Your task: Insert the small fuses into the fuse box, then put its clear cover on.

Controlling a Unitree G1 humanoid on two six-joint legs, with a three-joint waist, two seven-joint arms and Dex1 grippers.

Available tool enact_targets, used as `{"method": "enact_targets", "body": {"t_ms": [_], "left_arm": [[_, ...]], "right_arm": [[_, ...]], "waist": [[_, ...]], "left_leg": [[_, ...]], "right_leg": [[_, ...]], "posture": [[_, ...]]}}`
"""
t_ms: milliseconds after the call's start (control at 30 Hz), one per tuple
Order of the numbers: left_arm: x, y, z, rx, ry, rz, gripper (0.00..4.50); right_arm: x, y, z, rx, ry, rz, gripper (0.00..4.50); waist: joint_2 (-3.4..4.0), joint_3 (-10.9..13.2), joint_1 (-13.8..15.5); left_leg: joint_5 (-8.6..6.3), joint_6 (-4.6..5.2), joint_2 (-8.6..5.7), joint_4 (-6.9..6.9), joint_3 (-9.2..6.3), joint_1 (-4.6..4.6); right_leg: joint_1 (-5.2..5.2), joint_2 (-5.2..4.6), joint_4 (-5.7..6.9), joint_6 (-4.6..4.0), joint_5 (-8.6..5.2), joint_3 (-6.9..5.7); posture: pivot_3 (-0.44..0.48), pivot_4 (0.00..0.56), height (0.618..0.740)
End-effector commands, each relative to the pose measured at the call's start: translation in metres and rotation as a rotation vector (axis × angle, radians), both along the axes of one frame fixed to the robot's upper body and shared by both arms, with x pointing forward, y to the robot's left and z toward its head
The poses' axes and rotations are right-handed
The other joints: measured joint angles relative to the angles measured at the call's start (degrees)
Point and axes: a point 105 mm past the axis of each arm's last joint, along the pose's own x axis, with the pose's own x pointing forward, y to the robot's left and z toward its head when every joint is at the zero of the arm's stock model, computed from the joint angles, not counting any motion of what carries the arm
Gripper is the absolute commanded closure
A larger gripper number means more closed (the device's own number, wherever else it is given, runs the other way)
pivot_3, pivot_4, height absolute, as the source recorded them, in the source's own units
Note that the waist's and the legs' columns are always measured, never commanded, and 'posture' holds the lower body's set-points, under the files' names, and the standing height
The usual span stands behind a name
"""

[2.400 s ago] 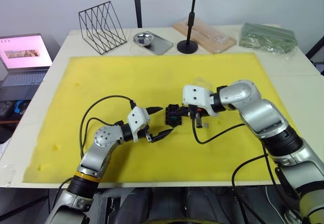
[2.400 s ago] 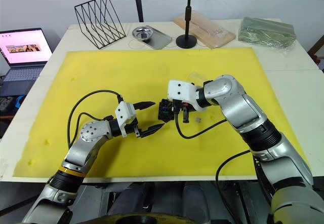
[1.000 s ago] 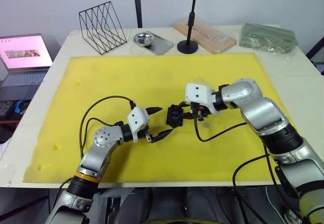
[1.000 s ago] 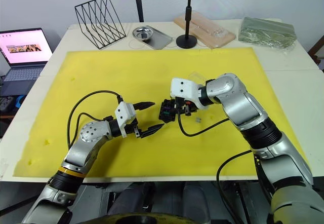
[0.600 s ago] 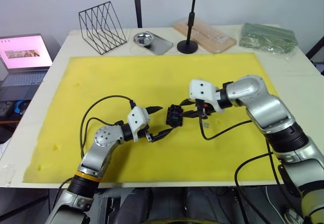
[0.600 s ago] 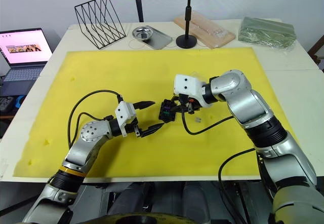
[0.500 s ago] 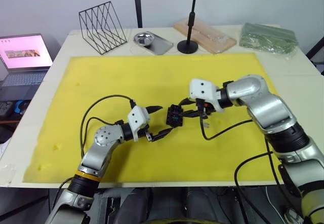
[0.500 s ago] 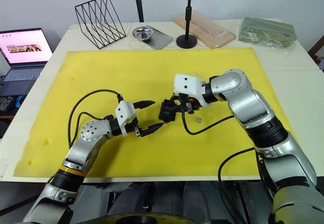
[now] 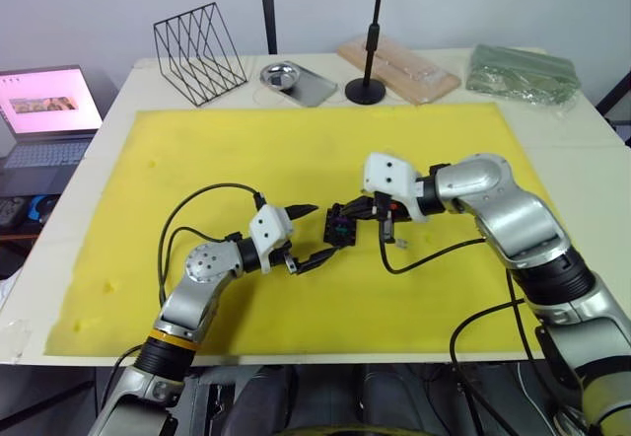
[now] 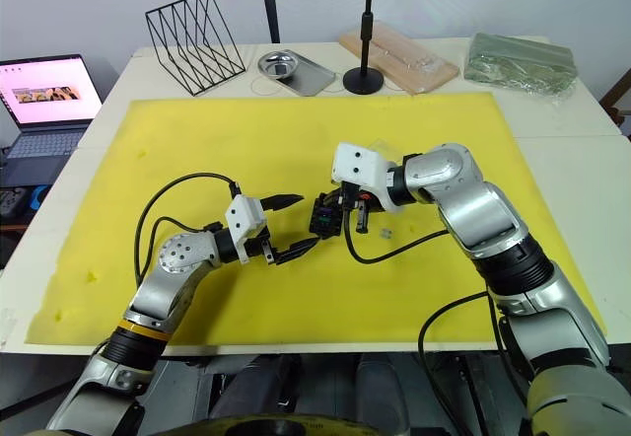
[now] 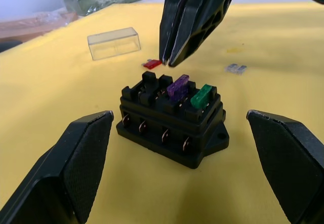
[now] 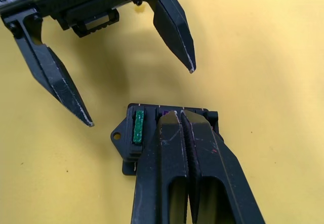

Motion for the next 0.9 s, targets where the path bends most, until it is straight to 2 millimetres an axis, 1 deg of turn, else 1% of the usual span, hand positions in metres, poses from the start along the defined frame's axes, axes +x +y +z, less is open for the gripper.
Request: {"method": "enact_targets", "body": {"t_ms": [33,300,467,767,900], "left_arm": [[-0.002,-0.003,0.007,-0.001,-0.036,-0.015,0.0],[-0.001,-0.001,0.007,0.003,-0.035,-0.011,0.0],[-0.001,-0.001,0.007,0.004,-0.034,-0.01,0.0],[-0.003,0.0,0.007,0.008,-0.033,-0.015,0.0],[-0.005,0.0,0.006,0.009,-0.031,-0.018,0.0]], "right_arm": [[0.0,0.003,0.0,-0.002,-0.018,0.008,4.47],[-0.001,-0.001,-0.015,-0.043,0.014,0.003,4.47],[0.0,-0.007,-0.026,-0.096,-0.006,-0.006,4.47],[0.0,-0.011,-0.036,-0.14,-0.03,0.004,4.47],[-0.002,-0.01,-0.035,-0.128,-0.034,0.015,4.47]], "waist": [[0.0,0.0,0.0],[0.0,0.0,0.0],[0.01,0.0,0.0],[0.0,0.0,0.0],[0.0,-0.1,0.0]], "left_leg": [[0.0,0.0,0.0,0.0,0.0,0.0],[0.0,0.0,0.0,0.01,0.0,0.0],[0.0,0.01,0.0,0.02,0.0,0.03],[-0.01,0.02,0.0,0.02,0.0,0.09],[-0.01,0.02,0.0,0.02,0.0,0.09]], "right_leg": [[0.0,0.0,0.0,0.0,0.0,0.0],[0.0,0.0,0.0,0.0,0.0,0.0],[0.03,0.0,0.0,0.0,0.0,0.0],[0.1,0.0,0.0,0.0,0.0,0.0],[0.12,0.0,0.0,0.0,0.0,0.0]], "posture": [[0.0,0.15,0.74],[0.0,0.15,0.74],[0.0,0.15,0.74],[0.0,0.15,0.74],[0.0,0.15,0.74]]}}
